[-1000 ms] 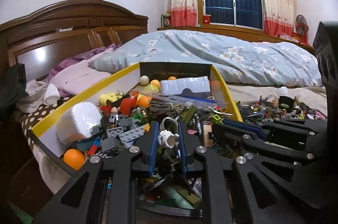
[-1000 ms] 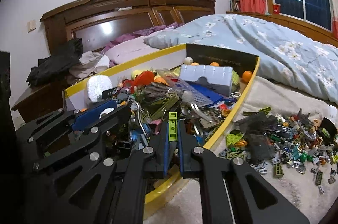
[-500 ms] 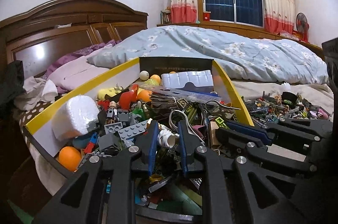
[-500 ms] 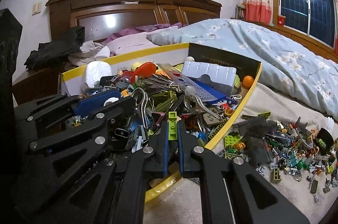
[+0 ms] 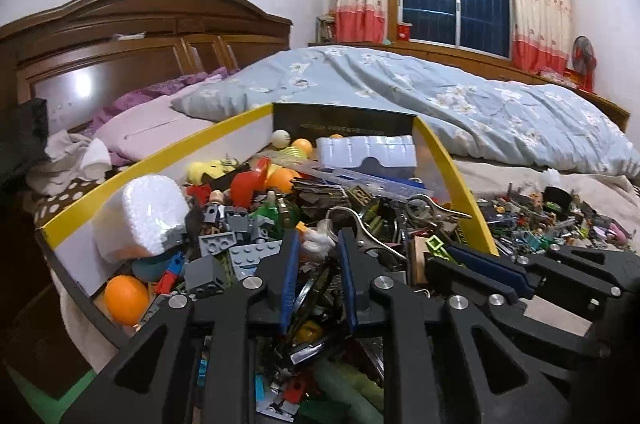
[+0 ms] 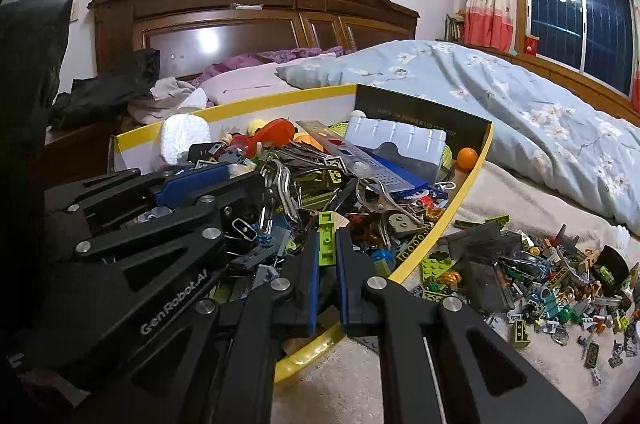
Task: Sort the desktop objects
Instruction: 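Open both tools to drop the white and lime green pieces into the box, then withdraw both tools from the box toward the pieces on the blanket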
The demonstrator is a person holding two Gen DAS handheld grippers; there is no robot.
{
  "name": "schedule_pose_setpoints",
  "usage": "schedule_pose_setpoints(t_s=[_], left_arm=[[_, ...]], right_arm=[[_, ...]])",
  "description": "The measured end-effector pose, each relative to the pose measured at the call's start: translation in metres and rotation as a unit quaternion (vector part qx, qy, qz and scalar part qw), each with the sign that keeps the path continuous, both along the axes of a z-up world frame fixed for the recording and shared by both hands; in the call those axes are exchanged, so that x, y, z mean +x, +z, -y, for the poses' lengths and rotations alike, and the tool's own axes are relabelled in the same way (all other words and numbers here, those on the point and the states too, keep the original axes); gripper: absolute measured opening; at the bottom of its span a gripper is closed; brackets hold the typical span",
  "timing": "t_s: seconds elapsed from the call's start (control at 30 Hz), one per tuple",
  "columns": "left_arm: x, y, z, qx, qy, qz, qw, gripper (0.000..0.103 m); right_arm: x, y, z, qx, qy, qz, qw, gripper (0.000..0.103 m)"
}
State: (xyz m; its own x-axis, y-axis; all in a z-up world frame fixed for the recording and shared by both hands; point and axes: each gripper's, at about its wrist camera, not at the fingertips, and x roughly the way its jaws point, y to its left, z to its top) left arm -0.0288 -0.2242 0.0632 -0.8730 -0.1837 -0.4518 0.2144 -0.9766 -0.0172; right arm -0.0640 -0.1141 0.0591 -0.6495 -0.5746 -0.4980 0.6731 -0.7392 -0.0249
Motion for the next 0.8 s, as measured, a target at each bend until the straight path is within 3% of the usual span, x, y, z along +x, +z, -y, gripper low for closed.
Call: schedule_pose_setpoints(t_s=[0.17, 0.27, 0.4, 0.6, 0.8], left_arm=[[0.001, 0.006, -0.006, -0.011, 0.027, 0.017, 0.9994, 0.028], [0.01, 0.013, -0.014, -0.021, 0.019, 0.0, 0.9996, 0.028], [0.021, 0.022, -0.025, -0.049, 0.004, -0.03, 0.9983, 0.028], [0.024, 0.027, -0.022, -0.015, -0.021, -0.034, 0.9991, 0.028], [0.026, 0.032, -0.039, -0.032, -0.045, -0.052, 0.9971, 0.028]], right_arm=[[-0.006, 0.004, -0.016, -0.076, -0.015, 0.051, 0.996, 0.009], [-0.009, 0.009, -0.025, -0.11, -0.05, 0.067, 0.99, 0.014], [-0.006, 0.018, -0.028, -0.109, -0.07, 0.045, 0.991, 0.018], [0.006, 0.027, -0.034, -0.098, -0.095, 0.017, 0.991, 0.019], [0.008, 0.03, -0.048, -0.092, -0.114, 0.015, 0.989, 0.019]])
